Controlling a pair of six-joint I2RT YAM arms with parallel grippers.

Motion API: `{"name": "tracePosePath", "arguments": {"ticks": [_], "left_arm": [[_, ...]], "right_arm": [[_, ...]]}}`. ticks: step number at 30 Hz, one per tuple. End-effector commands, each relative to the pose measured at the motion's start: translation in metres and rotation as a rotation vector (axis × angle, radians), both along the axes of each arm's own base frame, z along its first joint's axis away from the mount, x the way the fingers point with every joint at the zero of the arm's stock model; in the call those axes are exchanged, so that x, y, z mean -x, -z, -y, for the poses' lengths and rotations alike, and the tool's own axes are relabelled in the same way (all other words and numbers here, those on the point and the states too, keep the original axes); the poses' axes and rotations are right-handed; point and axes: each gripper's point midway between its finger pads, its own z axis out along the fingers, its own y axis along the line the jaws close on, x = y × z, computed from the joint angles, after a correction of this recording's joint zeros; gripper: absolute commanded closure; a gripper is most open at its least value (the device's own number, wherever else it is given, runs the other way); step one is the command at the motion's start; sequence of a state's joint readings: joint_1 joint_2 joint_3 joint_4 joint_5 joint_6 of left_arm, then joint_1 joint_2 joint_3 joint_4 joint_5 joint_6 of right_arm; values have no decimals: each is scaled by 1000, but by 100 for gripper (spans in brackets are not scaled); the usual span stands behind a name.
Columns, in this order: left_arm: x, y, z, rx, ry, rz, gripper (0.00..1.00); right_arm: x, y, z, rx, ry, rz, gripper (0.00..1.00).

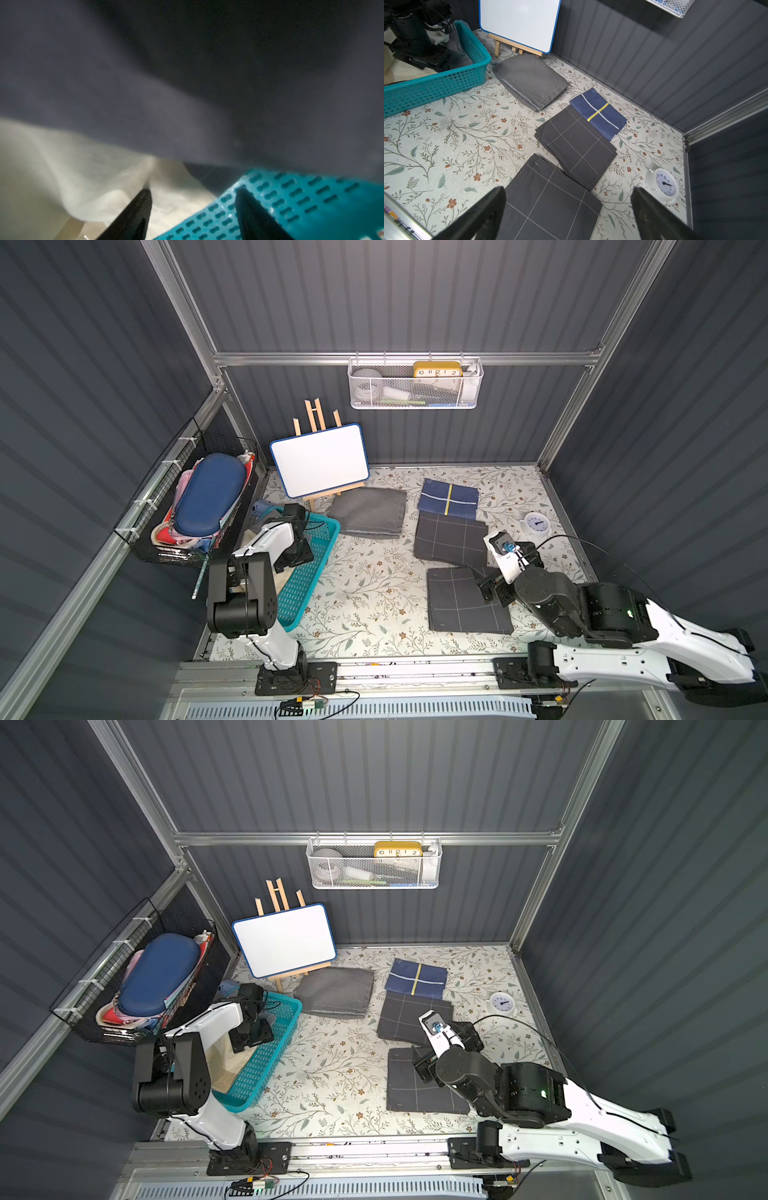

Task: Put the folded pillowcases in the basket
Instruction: Place the pillowcase in the basket, then pick up the pillowcase from the center of the board.

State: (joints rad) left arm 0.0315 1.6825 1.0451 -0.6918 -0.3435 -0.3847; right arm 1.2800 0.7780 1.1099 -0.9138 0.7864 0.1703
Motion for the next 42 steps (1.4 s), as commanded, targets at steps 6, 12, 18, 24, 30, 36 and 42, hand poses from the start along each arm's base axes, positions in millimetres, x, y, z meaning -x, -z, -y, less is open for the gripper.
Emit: {"name": "tracePosePath", "arguments": {"ticks": [6,12,18,24,30,36,42], "left_arm": [[-3,45,10,90,-57,-41,35],[-1,56,15,119,-61,-26,60],[-3,42,19,115,-48,23,84],[7,13,62,177,46,49,86],[31,-18,70,185,23,122,84],[25,-25,75,212,28,135,69],[22,-43,81,242,68,186,1]], "right_arm": [[0,3,5,22,12,5,1],[1,4,13,19,26,2,1],[2,6,12,17,25,-4,1],[0,6,9,28,27,1,1],[-1,7,5,26,23,5,1],[-2,5,4,33,25,6,1],[-1,0,10,17,33,16,1]]}}
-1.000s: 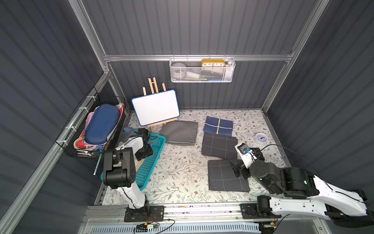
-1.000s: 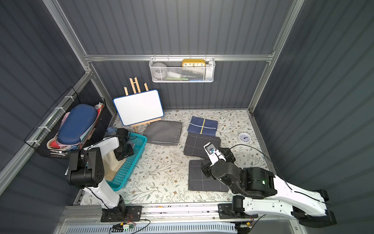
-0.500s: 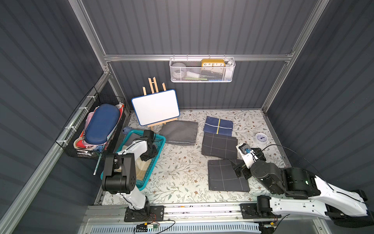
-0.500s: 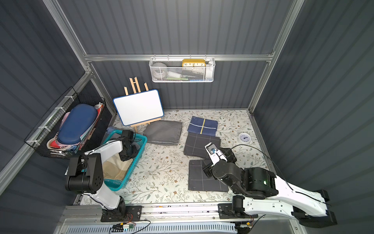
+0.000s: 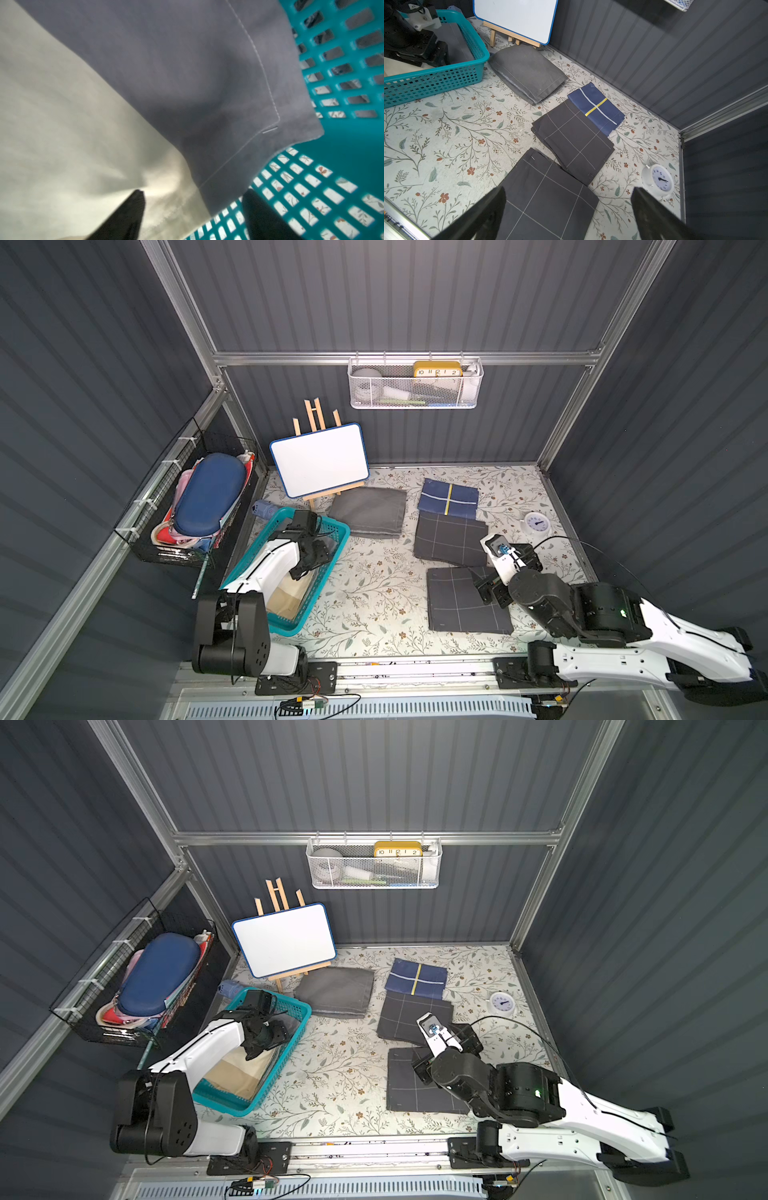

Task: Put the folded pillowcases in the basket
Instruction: Pick up the pillowcase from the center of the board.

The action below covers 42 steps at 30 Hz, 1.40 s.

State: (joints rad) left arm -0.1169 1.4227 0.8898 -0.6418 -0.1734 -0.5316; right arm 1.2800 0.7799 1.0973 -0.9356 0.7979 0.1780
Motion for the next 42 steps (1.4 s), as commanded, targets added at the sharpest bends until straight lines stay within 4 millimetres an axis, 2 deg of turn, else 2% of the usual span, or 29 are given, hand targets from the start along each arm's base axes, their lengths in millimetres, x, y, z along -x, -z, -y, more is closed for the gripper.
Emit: {"name": "tracePosePath", "arguments": {"ticks": [1,8,12,15,18,22,23,29,33,37,42], "left_arm": [[-1,-24,7,32,27,40,0],[-13,-108,19,20,79,221,0],[-15,-150,50,62,157,313,0],[-18,-178,68,126,231,393,0],[-20,-215,71,134,283,531,0],[-10,-255,73,149,331,653,0],[-8,-262,72,139,335,680,0],[11,-289,57,112,298,807,0],[22,-302,53,99,312,884,0],[27,-301,49,69,327,895,0],[29,-293,48,38,348,899,0]], "right_arm": [[-1,-8,7,-16,21,23,1],[-4,-8,2,-26,40,32,1],[-14,-15,-10,-117,98,47,1],[-38,-16,-17,-201,201,-10,1],[-67,-4,-31,-310,258,-143,1],[-104,15,-65,-379,294,-265,1],[-115,28,-76,-368,307,-303,1],[-166,75,-128,-410,364,-460,2],[-198,119,-154,-449,411,-561,5],[-222,153,-168,-440,466,-617,7],[-236,187,-184,-430,499,-674,10]]}}
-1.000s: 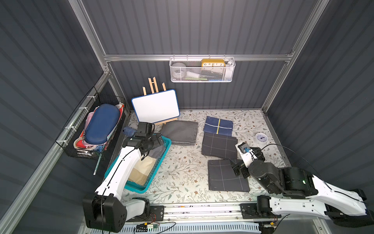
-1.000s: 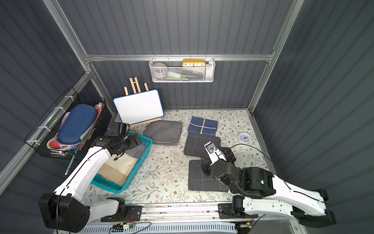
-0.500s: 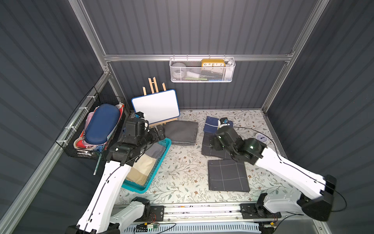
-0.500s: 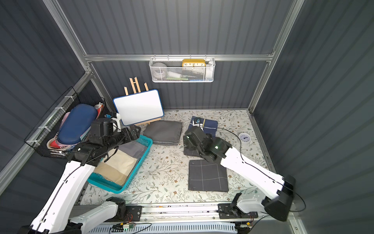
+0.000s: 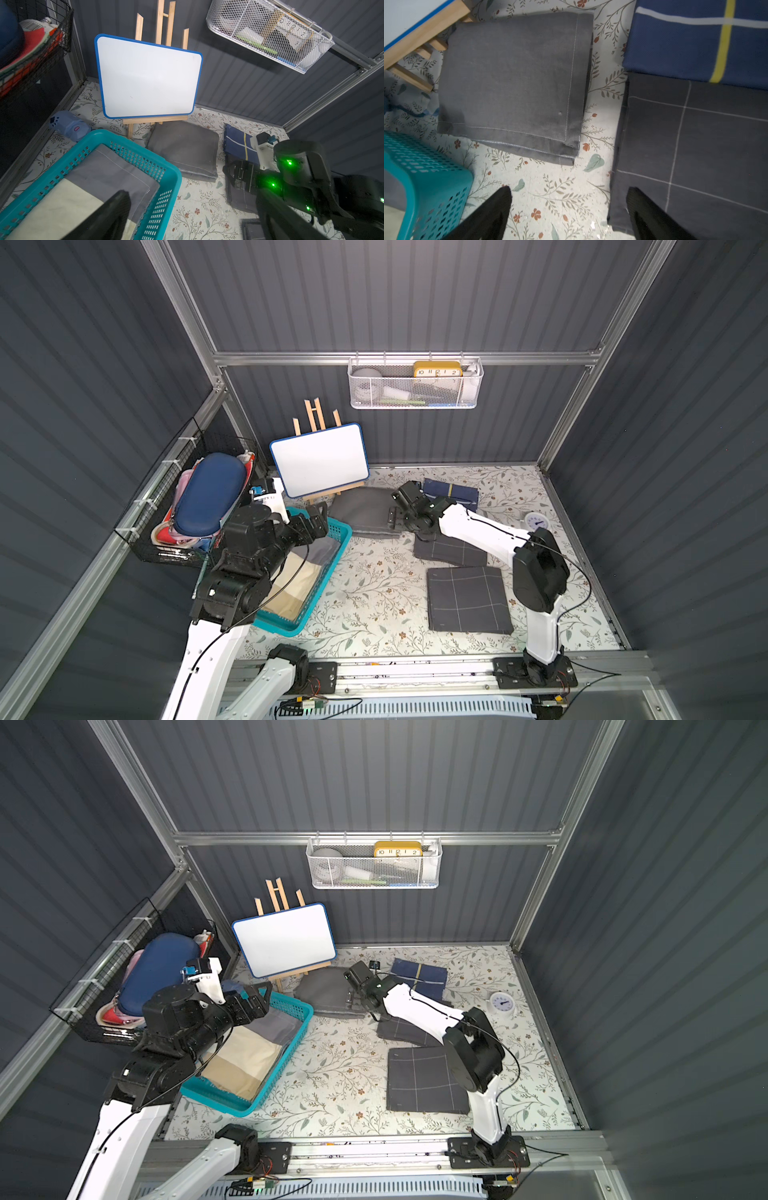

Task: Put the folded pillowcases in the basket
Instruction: Pick up the pillowcase from the center of the board.

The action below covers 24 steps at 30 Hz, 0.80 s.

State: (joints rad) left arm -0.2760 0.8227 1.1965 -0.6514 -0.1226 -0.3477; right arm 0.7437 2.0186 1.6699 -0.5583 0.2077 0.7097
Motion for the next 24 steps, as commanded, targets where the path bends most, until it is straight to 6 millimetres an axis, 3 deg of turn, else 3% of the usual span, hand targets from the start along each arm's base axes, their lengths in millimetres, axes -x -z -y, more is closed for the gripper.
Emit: {"name": "tracePosePath", "arguments": {"ticks": [1,4,13,24], "left_arm": [[-2,7,-2,-53,7,22,0],[-2,11,-2,-67,14,35,0],[4,15,0,-95,45,93,0],[0,24,-3,-124,33,89,0]], "right_arm": [[-8,10,-12,-38,31,-36,12],[-14,31,-13,-19,49,-67,16],[-30,65,-12,-21,77,-121,24],[-25,100,-28,-37,62,-227,40]]}}
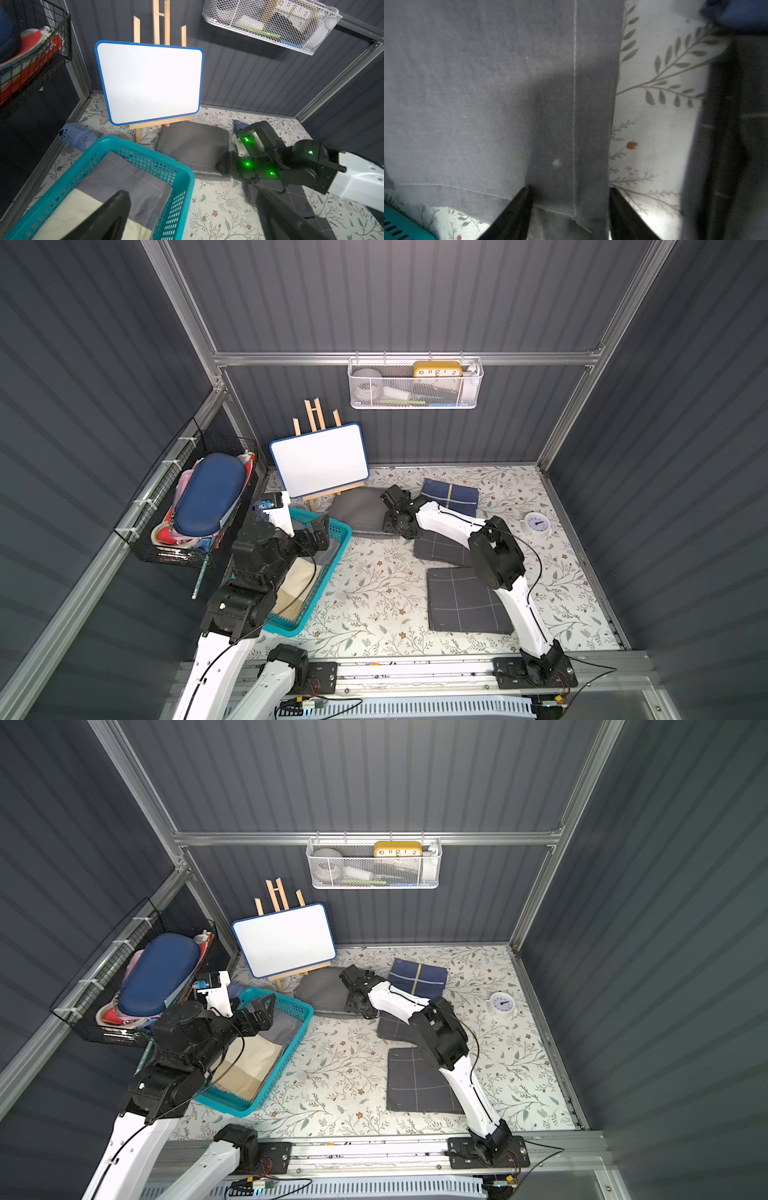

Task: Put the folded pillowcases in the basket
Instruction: Pick up the pillowcase from the center of the board.

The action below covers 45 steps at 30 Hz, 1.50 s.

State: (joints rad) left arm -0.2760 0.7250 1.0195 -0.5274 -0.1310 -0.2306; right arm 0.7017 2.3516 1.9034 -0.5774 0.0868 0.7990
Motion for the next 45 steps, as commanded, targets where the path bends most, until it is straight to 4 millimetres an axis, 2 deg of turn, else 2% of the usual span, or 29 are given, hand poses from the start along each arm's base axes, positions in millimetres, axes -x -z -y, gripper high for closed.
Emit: {"name": "tracePosePath", "arguments": {"ticks": [1,4,7,11,14,16,20,23,28,32,34,38,42,45], "left_arm": [[-4,-2,-1,-27,1,22,0],[-3,-6,-1,-24,-1,35,0],[-3,-10,-1,-23,-2,42,0],[-3,-13,0,-20,5,41,0],[-4,-15,2,-17,15,38,0],[-4,-14,5,-12,29,32,0],[-7,-9,15,0,74,9,0],[-9,-3,24,12,119,-12,0],[-12,6,39,23,203,-13,0],[-6,7,60,31,342,45,0],[1,4,73,36,430,90,0],[25,-5,99,9,656,206,0],[50,-12,114,1,817,248,0],[68,-15,120,6,912,273,0]], "right_arm": [[9,10,0,6,6,-56,41],[13,18,-1,18,6,-70,47],[14,23,0,31,7,-81,61],[10,4,10,72,13,-35,83],[4,-34,23,121,-4,58,94],[-1,-67,29,154,-46,138,100],[-6,-135,39,260,-165,292,100],[1,-181,42,360,-307,382,100],[34,-235,49,592,-549,495,100],[73,-268,49,733,-750,586,100],[93,-287,52,797,-812,638,100],[132,-334,71,854,-866,728,100],[178,-378,89,872,-902,842,100],[210,-401,95,902,-933,922,100]]}}
